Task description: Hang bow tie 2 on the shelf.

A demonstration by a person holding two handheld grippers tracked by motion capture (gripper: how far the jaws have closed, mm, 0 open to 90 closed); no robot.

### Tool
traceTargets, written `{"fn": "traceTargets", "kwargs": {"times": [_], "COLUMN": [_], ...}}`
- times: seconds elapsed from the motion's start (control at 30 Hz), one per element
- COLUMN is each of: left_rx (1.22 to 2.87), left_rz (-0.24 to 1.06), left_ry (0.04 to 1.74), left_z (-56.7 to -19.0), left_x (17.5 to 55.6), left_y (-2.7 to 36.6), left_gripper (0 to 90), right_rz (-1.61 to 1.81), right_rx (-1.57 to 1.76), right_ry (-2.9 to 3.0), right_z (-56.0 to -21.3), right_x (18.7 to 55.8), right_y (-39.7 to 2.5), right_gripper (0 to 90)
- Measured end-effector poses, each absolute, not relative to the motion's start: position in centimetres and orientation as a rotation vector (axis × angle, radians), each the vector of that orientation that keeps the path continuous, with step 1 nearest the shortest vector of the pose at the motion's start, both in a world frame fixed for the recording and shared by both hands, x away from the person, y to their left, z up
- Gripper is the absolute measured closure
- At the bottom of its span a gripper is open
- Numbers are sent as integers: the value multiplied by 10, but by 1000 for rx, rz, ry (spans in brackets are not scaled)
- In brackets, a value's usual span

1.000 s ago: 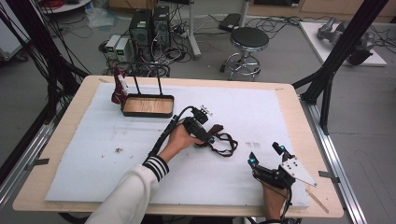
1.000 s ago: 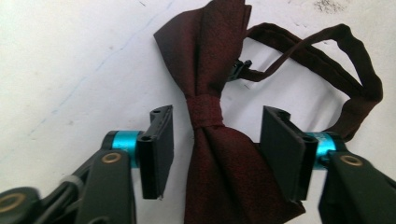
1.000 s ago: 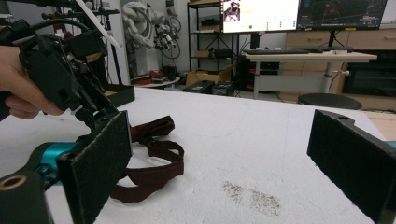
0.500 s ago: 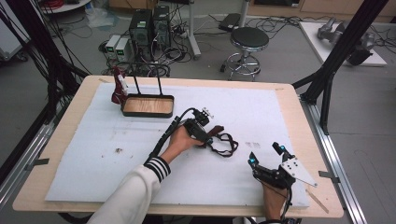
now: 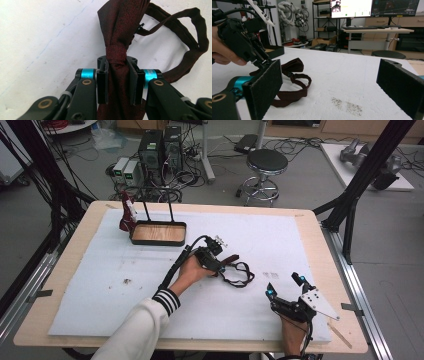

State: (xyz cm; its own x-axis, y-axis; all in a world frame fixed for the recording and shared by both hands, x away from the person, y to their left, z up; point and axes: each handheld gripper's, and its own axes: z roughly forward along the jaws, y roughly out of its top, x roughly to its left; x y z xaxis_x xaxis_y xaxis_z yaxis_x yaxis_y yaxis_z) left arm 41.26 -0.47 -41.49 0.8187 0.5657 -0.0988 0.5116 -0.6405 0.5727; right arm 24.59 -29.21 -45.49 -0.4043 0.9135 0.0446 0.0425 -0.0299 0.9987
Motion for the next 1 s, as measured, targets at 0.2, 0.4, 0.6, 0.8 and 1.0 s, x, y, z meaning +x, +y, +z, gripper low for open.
{"fn": "traceTargets", "kwargs": {"times": [0.2,0.4,0.6,0.8,1.0], "left_rx": [2370,2348,2308,2287,2234], "left_rz": [132,151,182,210,205], "left_ry": [767,728,690,635,601], "left_z": [-413,-409,-401,-392,-385], "left_x": [409,406,401,395,392], "left_y": [-2,3,10,17,23], "left_gripper": [730,730,730,730,730], "right_rz": [1525,1524,1520,1515,1516], "right_rx": [1036,1036,1033,1027,1026], "right_ry": [1520,1518,1519,1520,1521], "right_z": [-455,-455,-455,-455,-455], "right_x": [246,246,246,246,246], "right_y": [-292,-292,-292,-292,-292], "right_gripper": [57,57,57,57,57]}}
